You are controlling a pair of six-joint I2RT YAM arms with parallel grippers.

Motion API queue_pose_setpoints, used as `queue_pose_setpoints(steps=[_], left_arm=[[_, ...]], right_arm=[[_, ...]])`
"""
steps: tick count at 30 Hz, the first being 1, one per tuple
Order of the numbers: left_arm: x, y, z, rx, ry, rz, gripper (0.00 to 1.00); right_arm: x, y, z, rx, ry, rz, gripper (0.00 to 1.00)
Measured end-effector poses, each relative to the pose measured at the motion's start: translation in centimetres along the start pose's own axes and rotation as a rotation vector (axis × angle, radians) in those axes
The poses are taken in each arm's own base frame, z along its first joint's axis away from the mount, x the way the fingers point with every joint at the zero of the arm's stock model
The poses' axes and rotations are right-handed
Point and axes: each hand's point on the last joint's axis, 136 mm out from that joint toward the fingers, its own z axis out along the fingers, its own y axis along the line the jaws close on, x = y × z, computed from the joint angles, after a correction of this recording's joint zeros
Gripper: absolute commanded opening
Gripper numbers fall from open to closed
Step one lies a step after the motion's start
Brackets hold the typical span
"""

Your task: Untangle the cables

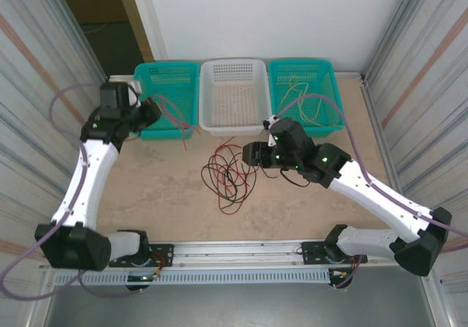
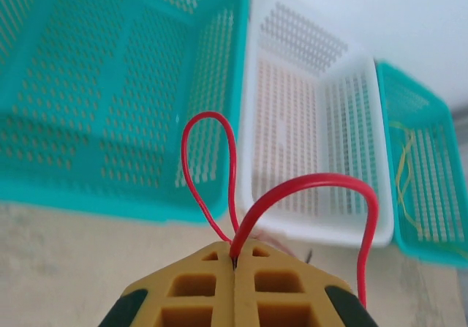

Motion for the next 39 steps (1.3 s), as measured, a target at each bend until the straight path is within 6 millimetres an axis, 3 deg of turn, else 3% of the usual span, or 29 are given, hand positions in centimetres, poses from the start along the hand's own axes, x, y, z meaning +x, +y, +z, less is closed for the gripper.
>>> queue_pose_setpoints(steps=[3,4,6,8,13,18,21,25,28,34,39], left_arm=[[-4.4,1.0,1.9,-0.037,-0.049,-0.029,0.01],[-5.4,1.4,2.6,-0.047,-0.058,-0.036,0.10],[-7.0,2.2,4.7,-0.067,-0.067,-0.045,0.40],[-7.6,2.9,6.9,-0.077,-0.056,-0.054,0.53],[-6.4,4.4,10.5,-0.105,0.013,-0.101,0.61],[-4.2,3.8,9.4,-0.122,0.029,-0.081,0.52],[-1.5,1.9,7.4,-0.106,0.034,-0.038,0.48],[5.1,-1.1,4.3,-0.041,0.096,0.057,0.45],[10.0,-2.4,2.8,0.014,0.168,0.121,0.45],[17.8,-2.6,0.2,0.103,0.305,0.199,0.45],[21.7,-3.2,-1.5,0.169,0.368,0.234,0.43]], right_arm=[[1.2,0.7,1.1,0.001,0.038,-0.025,0.56],[1.5,0.9,1.4,0.000,0.047,-0.028,0.56],[2.0,1.2,1.9,-0.001,0.060,-0.031,0.56],[2.3,1.3,2.2,0.007,0.063,-0.035,0.55],[2.6,-0.1,2.8,0.083,0.063,-0.043,0.57],[1.7,-2.6,3.2,0.160,0.059,0.009,0.54],[1.4,-4.3,4.5,0.207,0.069,0.051,0.50],[2.9,-5.7,7.4,0.264,0.142,0.059,0.43],[4.3,-8.0,8.9,0.378,0.189,0.053,0.44],[3.8,-13.0,8.0,0.540,0.196,0.118,0.50],[5.5,-17.7,7.2,0.615,0.243,0.211,0.51]])
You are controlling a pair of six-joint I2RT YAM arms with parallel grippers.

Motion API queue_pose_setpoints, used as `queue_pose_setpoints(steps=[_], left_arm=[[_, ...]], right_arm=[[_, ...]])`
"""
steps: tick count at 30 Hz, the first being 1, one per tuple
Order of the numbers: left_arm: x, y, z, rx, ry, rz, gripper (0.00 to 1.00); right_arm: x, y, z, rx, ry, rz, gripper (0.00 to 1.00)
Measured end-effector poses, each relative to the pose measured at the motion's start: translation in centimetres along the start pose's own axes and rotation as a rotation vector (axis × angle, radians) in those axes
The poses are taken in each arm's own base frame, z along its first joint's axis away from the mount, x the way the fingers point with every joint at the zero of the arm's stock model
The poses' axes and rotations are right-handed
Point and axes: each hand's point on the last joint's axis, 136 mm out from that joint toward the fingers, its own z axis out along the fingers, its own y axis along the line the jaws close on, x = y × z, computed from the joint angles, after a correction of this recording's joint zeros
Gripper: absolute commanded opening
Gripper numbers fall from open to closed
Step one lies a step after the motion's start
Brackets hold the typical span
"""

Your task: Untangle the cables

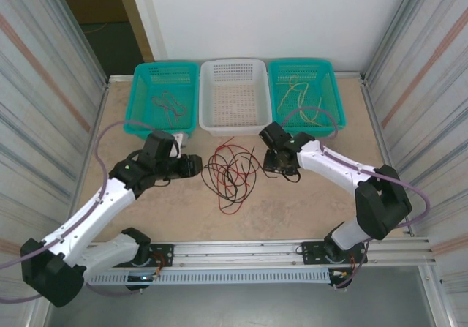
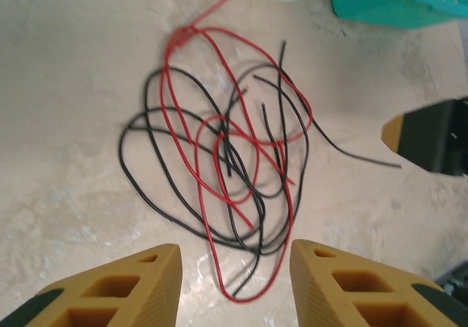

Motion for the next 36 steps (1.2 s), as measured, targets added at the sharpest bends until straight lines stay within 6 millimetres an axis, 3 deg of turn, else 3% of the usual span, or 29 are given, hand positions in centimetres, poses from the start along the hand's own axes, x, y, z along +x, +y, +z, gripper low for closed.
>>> queue_pose_setpoints(steps=[4,10,15,21,25,29,36], left_arm=[[1.7,-0.4,0.7,0.013,0.038,-0.006,0.41],[2.3,-0.9,1.4,0.024,0.058,-0.008,0.40],[2.2,-1.1,1.4,0.029,0.053,-0.004,0.40],[2.2,-1.1,1.4,0.028,0.052,-0.004,0.39],[2.1,-1.2,1.4,0.030,0.050,-0.003,0.39],[2.5,-1.8,1.2,0.048,0.053,0.023,0.43],[1.4,-3.5,0.5,0.096,0.012,0.083,0.49]], right_arm=[[1.8,-1.5,1.4,0.017,0.069,0.014,0.45],[2.1,-0.6,1.9,-0.042,0.083,0.030,0.26],[2.1,0.4,1.8,-0.077,0.081,0.033,0.34],[2.9,1.4,1.7,-0.089,0.083,0.008,0.00],[3.2,1.4,0.9,-0.074,0.069,-0.014,0.00],[2.8,3.4,-2.5,-0.105,-0.001,-0.092,0.00],[1.4,9.3,-14.1,-0.341,-0.241,-0.252,0.00]])
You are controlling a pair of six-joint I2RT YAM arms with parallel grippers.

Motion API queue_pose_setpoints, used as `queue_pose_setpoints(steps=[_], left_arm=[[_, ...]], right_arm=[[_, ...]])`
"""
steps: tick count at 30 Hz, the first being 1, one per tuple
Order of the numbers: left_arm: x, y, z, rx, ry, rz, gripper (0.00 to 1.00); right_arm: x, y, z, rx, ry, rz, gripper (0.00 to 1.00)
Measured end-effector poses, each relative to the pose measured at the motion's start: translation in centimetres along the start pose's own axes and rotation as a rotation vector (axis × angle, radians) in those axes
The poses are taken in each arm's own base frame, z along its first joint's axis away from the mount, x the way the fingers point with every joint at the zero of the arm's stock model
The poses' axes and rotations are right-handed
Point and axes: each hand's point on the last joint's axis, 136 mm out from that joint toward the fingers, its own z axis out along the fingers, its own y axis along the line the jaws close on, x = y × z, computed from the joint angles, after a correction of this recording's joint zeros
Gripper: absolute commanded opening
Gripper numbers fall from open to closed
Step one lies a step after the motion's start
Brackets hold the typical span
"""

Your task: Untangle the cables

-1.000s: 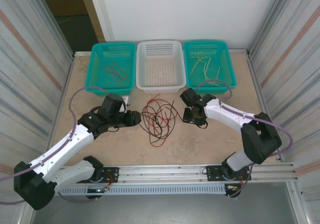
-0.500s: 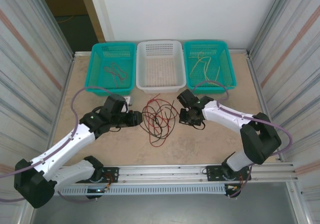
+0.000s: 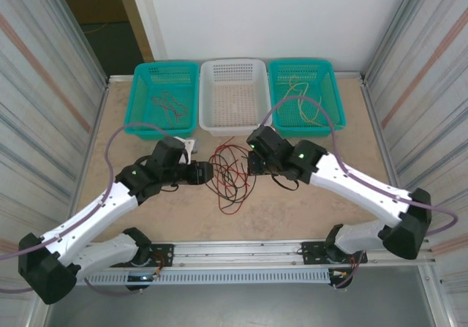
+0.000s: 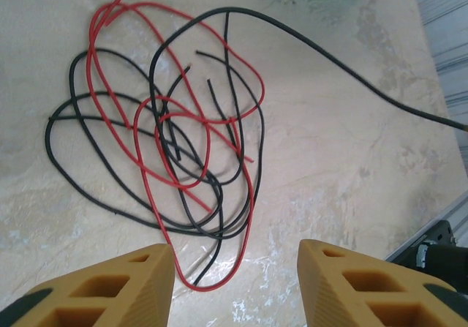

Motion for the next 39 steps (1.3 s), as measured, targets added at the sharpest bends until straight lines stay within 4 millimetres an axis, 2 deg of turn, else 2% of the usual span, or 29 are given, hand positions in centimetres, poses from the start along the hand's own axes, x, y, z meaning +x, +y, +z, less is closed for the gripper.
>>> queue_pose_setpoints(steps=[3,10,19,26,35,39], left_arm=[[-0.7,-0.5,-0.1,0.014,-0.021,0.017,0.50],[-1.1,-0.6,0.0,0.013,-0.035,0.032,0.52],[-1.6,-0.9,0.1,0.028,-0.057,0.037,0.54],[-2.0,-0.9,1.0,0.032,-0.062,0.038,0.56],[-2.5,-2.0,1.6,0.090,-0.080,0.041,0.58],[-2.3,-1.9,1.8,0.097,-0.079,0.042,0.58]], right_arm=[[-1.5,2.0,-3.1,-0.063,-0.076,-0.040,0.00],[-2.5,4.6,-7.4,-0.156,-0.174,-0.118,0.00],[-4.6,4.8,-12.2,-0.254,-0.301,-0.107,0.00],[-6.1,5.3,-15.7,-0.360,-0.393,-0.075,0.00],[-7.3,5.9,-18.4,-0.443,-0.472,-0.079,0.00],[-8.5,5.9,-19.6,-0.461,-0.508,-0.072,0.00]])
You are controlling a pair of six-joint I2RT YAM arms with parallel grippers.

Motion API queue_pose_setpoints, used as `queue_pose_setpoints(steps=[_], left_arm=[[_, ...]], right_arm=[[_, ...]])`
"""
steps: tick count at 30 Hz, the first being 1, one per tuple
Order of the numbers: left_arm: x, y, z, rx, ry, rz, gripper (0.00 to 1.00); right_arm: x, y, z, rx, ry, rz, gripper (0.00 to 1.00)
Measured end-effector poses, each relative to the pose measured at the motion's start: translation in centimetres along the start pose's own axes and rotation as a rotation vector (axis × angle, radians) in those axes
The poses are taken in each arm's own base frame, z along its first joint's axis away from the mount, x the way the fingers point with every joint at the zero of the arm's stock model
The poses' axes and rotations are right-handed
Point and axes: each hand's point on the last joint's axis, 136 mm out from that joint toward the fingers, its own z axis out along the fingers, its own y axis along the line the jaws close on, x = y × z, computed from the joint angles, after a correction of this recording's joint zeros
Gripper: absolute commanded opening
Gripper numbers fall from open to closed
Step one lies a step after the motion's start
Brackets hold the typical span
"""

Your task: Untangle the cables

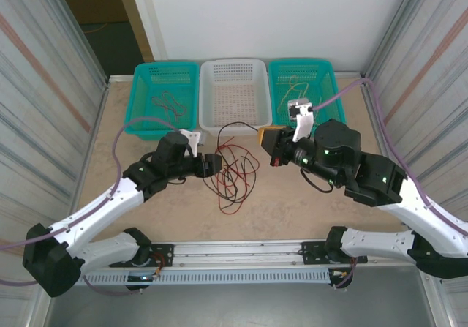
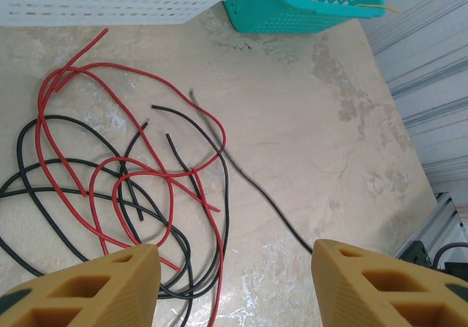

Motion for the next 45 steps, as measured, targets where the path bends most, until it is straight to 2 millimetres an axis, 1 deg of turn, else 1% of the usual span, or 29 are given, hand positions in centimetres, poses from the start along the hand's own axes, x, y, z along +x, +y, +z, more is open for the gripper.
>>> queue_pose_setpoints(steps=[5,7,12,14,16,20,22,24,26,28,29,32,36,39,42,43,45], left_arm=[[1.1,0.8,0.4,-0.012,0.020,-0.015,0.59],[1.5,1.1,0.5,-0.017,0.027,-0.022,0.58],[1.3,1.0,0.6,-0.011,0.018,-0.031,0.58],[1.3,1.0,0.6,-0.011,0.018,-0.035,0.58],[1.3,1.0,0.6,-0.012,0.018,-0.039,0.57],[1.6,1.2,0.7,-0.017,0.025,-0.050,0.56],[2.0,1.6,0.7,-0.025,0.030,-0.059,0.57],[2.4,1.9,0.7,-0.037,0.033,-0.066,0.57],[2.6,2.3,0.5,-0.050,0.032,-0.069,0.57],[2.9,2.7,0.3,-0.067,0.029,-0.073,0.57],[3.0,2.9,0.2,-0.073,0.031,-0.073,0.57],[3.3,3.3,0.1,-0.088,0.030,-0.075,0.57],[3.7,3.7,0.1,-0.102,0.039,-0.089,0.57],[3.7,4.2,0.1,-0.113,0.039,-0.105,0.57],[3.7,4.7,0.1,-0.125,0.040,-0.121,0.57],[3.7,4.8,0.1,-0.129,0.041,-0.124,0.57],[3.7,5.1,0.2,-0.137,0.042,-0.131,0.57]], right_arm=[[-3.3,-0.1,-0.5,0.001,-0.073,0.016,0.00],[-4.1,-0.1,-0.2,-0.003,-0.089,0.023,0.00],[-4.8,-0.3,0.9,-0.002,-0.085,0.027,0.00],[-5.6,-0.5,1.5,0.005,-0.089,0.030,0.00],[-7.0,-1.0,2.0,0.020,-0.108,0.034,0.00],[-10.7,-2.3,2.6,0.050,-0.170,0.046,0.00],[-12.7,-3.2,2.9,0.065,-0.200,0.054,0.00],[-14.2,-4.3,3.4,0.076,-0.218,0.064,0.00],[-15.4,-5.4,4.3,0.087,-0.226,0.076,0.00],[-16.2,-7.0,5.7,0.103,-0.219,0.087,0.00],[-16.3,-7.7,6.4,0.108,-0.210,0.092,0.00],[-15.9,-10.7,9.3,0.128,-0.160,0.125,0.00],[-14.3,-15.0,14.3,0.158,-0.071,0.180,0.00],[-12.3,-18.3,18.5,0.183,0.006,0.213,0.00],[-9.6,-21.0,22.0,0.204,0.080,0.244,0.00],[-8.6,-21.8,22.9,0.210,0.106,0.255,0.02],[-6.9,-23.4,24.5,0.226,0.148,0.276,0.12]])
